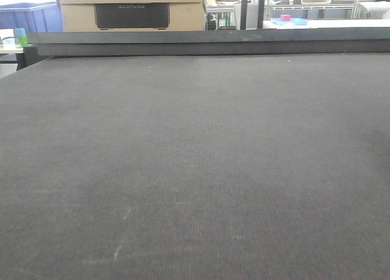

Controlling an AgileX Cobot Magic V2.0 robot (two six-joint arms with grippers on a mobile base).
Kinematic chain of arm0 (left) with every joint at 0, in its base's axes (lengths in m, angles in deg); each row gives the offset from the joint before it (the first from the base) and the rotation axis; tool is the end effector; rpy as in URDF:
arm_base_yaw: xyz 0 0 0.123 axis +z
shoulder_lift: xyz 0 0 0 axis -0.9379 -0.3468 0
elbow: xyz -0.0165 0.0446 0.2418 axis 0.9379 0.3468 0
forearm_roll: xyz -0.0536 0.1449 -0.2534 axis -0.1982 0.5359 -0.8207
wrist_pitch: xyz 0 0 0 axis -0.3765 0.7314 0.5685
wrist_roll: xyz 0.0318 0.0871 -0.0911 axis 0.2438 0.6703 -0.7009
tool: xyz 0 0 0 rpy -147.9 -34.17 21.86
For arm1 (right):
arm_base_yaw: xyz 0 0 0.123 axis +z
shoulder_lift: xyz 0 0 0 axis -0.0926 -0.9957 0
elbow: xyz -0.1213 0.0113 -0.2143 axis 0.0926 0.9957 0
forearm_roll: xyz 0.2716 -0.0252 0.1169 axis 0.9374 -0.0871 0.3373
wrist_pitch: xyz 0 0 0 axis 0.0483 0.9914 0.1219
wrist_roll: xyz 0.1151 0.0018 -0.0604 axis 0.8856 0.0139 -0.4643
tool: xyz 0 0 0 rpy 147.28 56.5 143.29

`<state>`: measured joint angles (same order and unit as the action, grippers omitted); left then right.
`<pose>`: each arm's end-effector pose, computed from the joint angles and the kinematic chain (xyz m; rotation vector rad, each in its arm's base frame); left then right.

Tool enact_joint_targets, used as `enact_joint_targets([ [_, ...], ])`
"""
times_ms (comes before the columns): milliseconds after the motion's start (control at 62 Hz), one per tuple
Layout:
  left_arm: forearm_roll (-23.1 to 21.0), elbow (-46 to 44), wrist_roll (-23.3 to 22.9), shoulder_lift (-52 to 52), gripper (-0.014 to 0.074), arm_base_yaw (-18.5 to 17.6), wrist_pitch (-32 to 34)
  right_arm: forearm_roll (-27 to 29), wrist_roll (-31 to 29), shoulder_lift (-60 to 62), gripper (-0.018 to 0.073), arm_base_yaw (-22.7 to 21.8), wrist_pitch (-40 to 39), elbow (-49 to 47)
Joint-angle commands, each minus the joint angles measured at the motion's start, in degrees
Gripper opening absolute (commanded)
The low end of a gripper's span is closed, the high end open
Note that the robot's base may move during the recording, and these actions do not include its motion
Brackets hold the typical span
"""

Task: Grab PVC pipe and place in blue bin
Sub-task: 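Drive the base past the red table toward the shelf of blue bins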

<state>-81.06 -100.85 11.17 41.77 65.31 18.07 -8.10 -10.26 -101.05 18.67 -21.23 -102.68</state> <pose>0.2082 -0.0148 0.3978 0.0416 1.4265 -0.0631 0.2062 0.0483 0.3965 -0.1764 1.6552 0.1847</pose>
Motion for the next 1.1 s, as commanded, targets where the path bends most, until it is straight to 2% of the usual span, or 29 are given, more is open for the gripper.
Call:
enact_joint_targets([
  [0, 0.1, 0.0, 0.1, 0.3, -0.0111, 0.0, 1.9, 0.0, -0.2, 0.3, -0.0162, 0.0, -1.7, 0.1],
  [1081, 0.1, 0.0, 0.1, 0.3, -0.0111, 0.0, 1.9, 0.0, -0.2, 0.3, -0.0162, 0.0, -1.7, 0.1],
])
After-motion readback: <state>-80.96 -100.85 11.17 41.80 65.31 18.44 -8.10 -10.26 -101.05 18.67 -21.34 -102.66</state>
